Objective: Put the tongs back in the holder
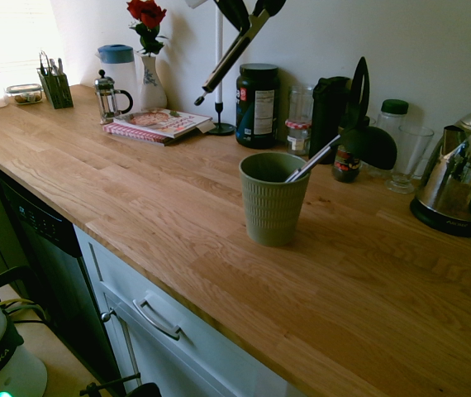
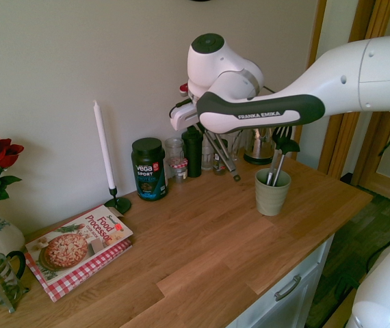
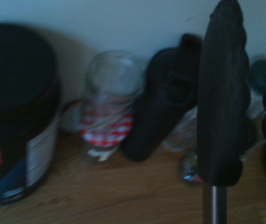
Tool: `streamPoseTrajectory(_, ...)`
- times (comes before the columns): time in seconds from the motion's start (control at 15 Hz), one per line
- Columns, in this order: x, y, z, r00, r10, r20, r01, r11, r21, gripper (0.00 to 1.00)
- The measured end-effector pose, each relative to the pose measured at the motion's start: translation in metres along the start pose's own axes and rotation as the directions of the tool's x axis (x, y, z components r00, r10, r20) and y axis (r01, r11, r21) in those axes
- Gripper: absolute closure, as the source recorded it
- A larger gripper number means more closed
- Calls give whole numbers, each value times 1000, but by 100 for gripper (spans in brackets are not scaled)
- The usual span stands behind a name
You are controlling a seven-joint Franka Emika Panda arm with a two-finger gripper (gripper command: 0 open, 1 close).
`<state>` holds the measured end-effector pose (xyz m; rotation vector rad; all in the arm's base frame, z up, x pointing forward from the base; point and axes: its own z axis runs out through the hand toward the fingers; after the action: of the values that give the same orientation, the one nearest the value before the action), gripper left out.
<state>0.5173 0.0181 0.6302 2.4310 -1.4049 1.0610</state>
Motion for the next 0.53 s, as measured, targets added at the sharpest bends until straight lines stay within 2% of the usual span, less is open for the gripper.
streamPoseTrajectory(0.2,24,42,22,985,111,-134,-118,992,-52,100)
streamPoseTrajectory(0.53,58,116,50,962,216,-165,-219,976,0,100)
